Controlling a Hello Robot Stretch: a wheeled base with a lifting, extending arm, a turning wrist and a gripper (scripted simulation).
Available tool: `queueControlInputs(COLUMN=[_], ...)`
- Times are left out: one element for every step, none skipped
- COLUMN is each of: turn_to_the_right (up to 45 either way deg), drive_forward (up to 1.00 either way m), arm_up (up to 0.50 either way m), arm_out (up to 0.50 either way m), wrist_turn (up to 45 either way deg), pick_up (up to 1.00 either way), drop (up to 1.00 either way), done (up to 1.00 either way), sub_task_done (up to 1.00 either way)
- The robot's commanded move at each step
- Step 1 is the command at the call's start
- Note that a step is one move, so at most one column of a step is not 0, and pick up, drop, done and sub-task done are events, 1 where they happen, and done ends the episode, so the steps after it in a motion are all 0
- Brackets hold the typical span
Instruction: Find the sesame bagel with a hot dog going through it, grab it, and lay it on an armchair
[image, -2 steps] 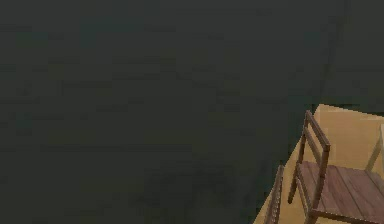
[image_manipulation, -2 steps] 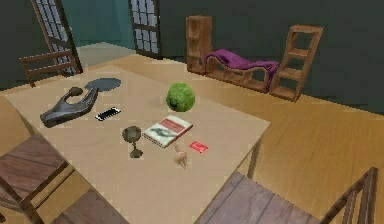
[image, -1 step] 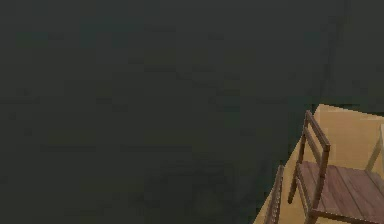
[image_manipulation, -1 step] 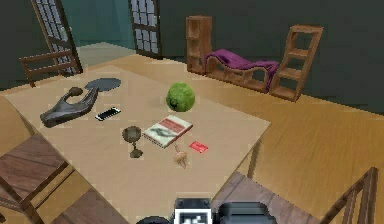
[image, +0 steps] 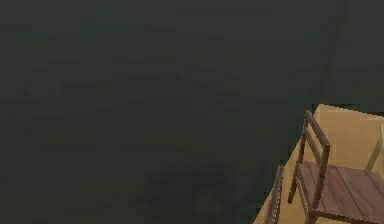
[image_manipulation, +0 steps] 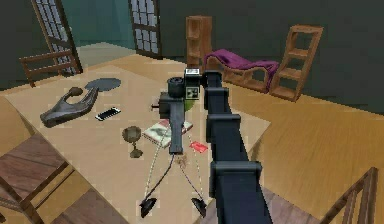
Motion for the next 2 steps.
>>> queueControlInputs(turn_to_the_right=[0.0, 0.0], drive_forward=[0.0, 0.0], arm_up=[0.0, 0.0], arm_out=[0.0, 0.0], wrist_turn=[45.0, 45.0], pick_up=[0.0, 0.0], drop=[0.0, 0.0], done=[0.0, 0.0], sub_task_done=[0.0, 0.0])
